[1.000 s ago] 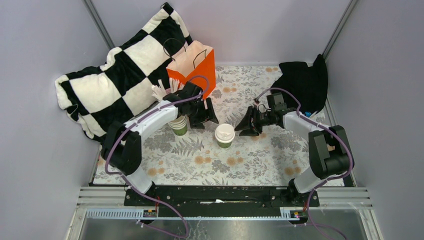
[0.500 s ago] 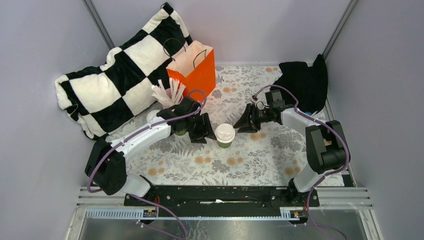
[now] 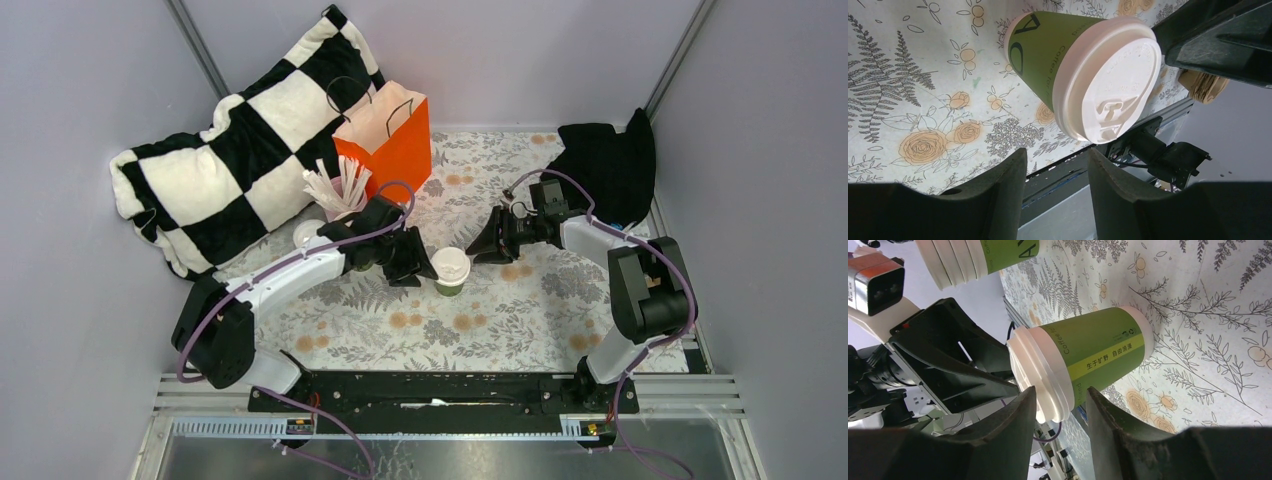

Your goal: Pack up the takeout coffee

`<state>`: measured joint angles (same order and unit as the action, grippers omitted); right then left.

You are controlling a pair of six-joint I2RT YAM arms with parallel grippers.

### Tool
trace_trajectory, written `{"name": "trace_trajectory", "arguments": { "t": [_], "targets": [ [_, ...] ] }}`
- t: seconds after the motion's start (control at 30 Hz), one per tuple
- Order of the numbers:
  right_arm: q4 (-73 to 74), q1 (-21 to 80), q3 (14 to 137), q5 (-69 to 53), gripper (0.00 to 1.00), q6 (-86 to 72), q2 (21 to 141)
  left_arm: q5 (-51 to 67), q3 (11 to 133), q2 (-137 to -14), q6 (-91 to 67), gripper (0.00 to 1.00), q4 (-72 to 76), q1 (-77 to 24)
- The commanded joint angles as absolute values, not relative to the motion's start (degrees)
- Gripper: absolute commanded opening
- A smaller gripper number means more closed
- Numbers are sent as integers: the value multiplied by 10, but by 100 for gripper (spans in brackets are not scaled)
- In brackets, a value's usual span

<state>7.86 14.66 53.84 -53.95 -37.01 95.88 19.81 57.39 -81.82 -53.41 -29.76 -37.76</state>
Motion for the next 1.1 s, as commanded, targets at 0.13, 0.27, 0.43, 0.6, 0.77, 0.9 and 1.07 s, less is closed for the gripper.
{"name": "trace_trajectory", "arguments": {
  "t": [0.13, 0.27, 0.43, 0.6, 0.77, 0.9, 1.07],
  "targets": [
    [50, 145, 547, -563, 47, -385, 968, 195, 568, -830, -532, 47, -274, -378],
    [46, 145, 543, -564, 47, -386, 968, 192, 569, -841, -534, 48, -263, -377],
    [39, 145, 534, -567, 47, -388, 972, 175, 598, -862, -517, 48, -278, -377],
    [39, 145, 529, -563, 46, -384, 975, 172, 601, -872, -515, 48, -281, -378],
    [8, 145, 508, -560, 42, -409, 980, 171, 600, -879, -512, 48, -285, -377],
    [5, 145, 492, -549, 40, -419, 988, 167, 603, -887, -511, 48, -289, -377],
    [19, 145, 468, -526, 40, -409, 999, 159, 591, -889, -510, 47, -300, -377]
  ]
}}
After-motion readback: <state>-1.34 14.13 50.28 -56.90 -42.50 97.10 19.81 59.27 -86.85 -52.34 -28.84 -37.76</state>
